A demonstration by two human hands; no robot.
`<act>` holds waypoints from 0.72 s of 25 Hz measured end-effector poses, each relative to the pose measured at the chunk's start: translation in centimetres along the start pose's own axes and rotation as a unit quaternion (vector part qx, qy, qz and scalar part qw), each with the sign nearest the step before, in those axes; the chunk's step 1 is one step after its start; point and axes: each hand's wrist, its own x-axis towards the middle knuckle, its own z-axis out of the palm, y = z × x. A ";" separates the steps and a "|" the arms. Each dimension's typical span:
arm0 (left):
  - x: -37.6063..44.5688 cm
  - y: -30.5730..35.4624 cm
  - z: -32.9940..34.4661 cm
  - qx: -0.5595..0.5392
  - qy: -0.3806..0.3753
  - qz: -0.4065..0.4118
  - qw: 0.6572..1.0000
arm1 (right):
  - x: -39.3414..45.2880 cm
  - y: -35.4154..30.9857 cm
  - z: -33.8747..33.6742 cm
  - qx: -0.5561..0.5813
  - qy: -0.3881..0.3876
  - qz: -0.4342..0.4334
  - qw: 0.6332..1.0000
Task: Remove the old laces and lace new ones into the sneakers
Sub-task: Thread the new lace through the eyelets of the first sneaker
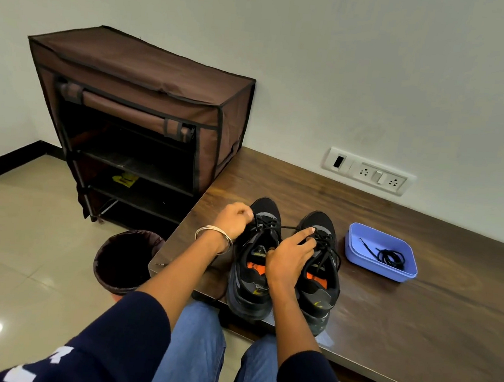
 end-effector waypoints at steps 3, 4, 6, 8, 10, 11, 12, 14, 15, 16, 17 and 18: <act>0.4 2.2 -1.1 -0.381 0.089 -0.074 0.917 | 0.1 0.1 0.0 -0.010 0.007 -0.002 1.000; 0.5 3.1 -1.7 -0.492 0.102 -0.080 0.861 | 0.1 0.1 0.0 -0.009 0.002 -0.001 1.000; 0.3 4.9 -3.1 -0.665 0.096 -0.065 0.738 | -0.1 0.0 -0.1 -0.010 -0.004 -0.001 1.000; 0.0 6.1 -4.4 -0.743 0.051 -0.028 0.667 | -0.1 0.0 -0.1 -0.014 -0.005 0.000 1.000; -0.5 6.3 -5.5 -0.752 0.007 0.009 0.659 | 0.0 0.0 -0.1 -0.021 -0.008 -0.002 1.000; -0.7 6.2 -5.9 -0.748 -0.005 0.027 0.663 | 0.0 0.0 -0.1 -0.027 -0.009 -0.006 1.000; -0.9 5.9 -6.3 -0.744 -0.009 0.037 0.667 | 0.0 0.0 -0.1 -0.032 -0.010 -0.009 0.999; -1.0 5.2 -7.1 -0.730 -0.007 0.024 0.683 | 0.0 -0.1 -0.2 -0.039 -0.012 -0.010 0.999; -1.1 4.8 -7.4 -0.703 -0.020 0.003 0.711 | 0.0 -0.1 -0.2 -0.043 -0.012 -0.009 0.999; -1.2 4.2 -7.7 -0.645 -0.042 -0.028 0.763 | 0.1 -0.1 -0.2 -0.045 -0.012 -0.009 0.999; -1.4 3.5 -7.7 -0.540 -0.064 -0.070 0.836 | 0.2 -0.1 -0.2 -0.045 -0.012 -0.008 0.999; -1.7 2.5 -7.6 -0.387 -0.083 -0.118 0.911 | 0.1 -0.1 -0.2 -0.045 -0.012 -0.007 0.999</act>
